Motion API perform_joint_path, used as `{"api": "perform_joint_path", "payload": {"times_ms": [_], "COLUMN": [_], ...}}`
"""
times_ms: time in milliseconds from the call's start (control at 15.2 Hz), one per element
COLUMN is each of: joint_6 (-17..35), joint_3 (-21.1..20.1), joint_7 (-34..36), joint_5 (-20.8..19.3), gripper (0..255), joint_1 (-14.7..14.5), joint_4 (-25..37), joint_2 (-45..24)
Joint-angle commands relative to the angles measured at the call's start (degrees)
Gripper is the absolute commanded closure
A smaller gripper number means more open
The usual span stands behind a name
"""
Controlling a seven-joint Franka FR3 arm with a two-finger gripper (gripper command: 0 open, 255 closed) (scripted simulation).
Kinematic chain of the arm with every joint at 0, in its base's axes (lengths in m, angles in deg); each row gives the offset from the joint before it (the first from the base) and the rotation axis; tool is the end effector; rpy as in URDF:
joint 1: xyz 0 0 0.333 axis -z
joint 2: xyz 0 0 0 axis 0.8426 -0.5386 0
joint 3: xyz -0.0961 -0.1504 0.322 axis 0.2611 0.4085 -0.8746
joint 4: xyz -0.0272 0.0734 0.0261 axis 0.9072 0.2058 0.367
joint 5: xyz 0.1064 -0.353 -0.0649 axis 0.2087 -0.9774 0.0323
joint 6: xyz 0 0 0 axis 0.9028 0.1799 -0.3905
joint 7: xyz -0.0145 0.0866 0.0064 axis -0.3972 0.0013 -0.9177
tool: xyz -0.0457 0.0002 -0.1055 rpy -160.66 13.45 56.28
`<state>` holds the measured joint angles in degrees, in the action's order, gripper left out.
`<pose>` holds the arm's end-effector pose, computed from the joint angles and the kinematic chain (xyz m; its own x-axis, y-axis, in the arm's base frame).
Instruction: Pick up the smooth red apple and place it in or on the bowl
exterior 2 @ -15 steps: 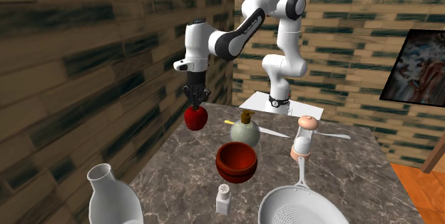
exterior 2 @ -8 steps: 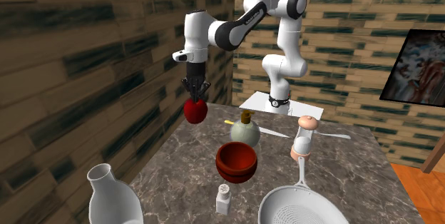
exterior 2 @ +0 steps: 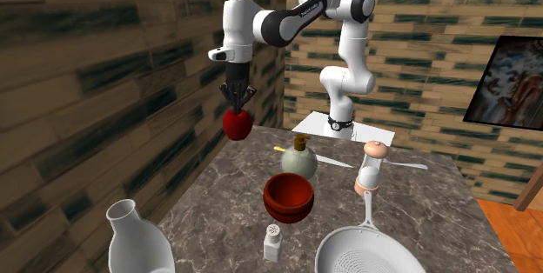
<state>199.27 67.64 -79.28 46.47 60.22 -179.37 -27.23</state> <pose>0.5064 -0.1969 0.5539 0.9755 0.1889 0.1130 0.1874 -0.9820 0.0237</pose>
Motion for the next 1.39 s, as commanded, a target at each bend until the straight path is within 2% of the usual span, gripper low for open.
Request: {"api": "perform_joint_path", "payload": {"times_ms": [0, 660, 1320], "joint_6": [-1.4, -8.7, -13.3], "joint_3": [-0.1, -0.1, -6.6], "joint_7": [0.2, 0.6, 13.4], "joint_5": [-0.1, -0.4, -0.9], "gripper": [255, 255, 255], "joint_1": [-0.1, -0.1, -6.2], "joint_4": [1.2, 8.0, 16.0], "joint_2": [0.3, 0.7, -2.4]}}
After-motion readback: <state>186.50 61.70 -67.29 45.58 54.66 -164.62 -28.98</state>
